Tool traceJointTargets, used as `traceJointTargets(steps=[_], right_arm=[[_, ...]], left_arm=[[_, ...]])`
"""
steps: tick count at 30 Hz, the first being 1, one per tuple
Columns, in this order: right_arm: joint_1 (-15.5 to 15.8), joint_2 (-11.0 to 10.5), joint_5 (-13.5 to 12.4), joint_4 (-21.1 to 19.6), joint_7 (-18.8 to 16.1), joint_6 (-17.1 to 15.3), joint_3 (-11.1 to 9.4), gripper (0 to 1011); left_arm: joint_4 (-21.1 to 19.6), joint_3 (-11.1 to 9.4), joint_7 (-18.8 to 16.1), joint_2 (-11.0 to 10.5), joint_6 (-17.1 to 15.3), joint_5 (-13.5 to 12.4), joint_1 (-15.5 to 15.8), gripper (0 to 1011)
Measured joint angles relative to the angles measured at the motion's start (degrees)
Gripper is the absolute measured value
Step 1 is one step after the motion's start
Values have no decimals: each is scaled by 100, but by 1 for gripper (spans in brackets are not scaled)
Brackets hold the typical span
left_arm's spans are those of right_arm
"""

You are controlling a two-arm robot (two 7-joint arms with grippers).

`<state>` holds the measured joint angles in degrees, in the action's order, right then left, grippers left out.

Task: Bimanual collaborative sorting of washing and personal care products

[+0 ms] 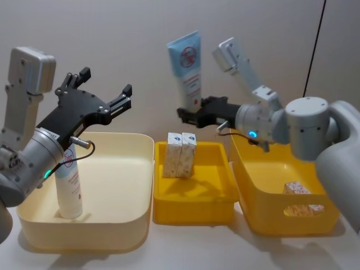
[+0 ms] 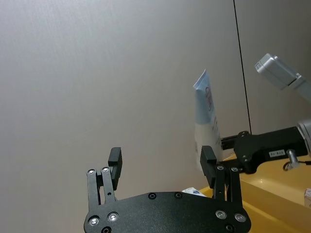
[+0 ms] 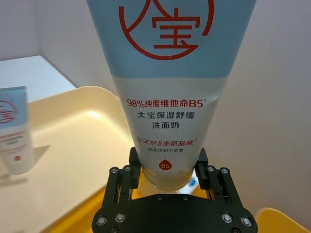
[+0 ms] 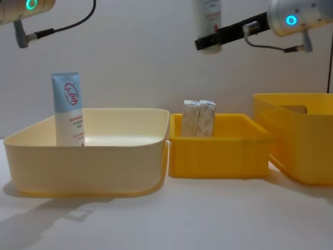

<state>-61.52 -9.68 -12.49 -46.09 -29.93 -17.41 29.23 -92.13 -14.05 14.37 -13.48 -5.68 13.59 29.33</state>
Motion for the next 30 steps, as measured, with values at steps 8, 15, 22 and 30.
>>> traceJointTargets(steps=[8, 15, 22, 30], right_arm=[[-190, -221, 155, 52, 364, -438, -119, 646], [-495, -373, 305, 354, 504, -874, -145, 646], [-969, -455, 487, 976, 471, -1274, -62, 646], [-1691, -338, 722, 2202, 201, -1389, 133, 646]], left_arm=[[0, 0, 0, 0, 0, 0, 0, 1003], [0, 0, 0, 0, 0, 0, 0, 1003], [-1, 0, 0, 0, 0, 0, 0, 1004], [-1, 0, 0, 0, 0, 0, 0, 1003]])
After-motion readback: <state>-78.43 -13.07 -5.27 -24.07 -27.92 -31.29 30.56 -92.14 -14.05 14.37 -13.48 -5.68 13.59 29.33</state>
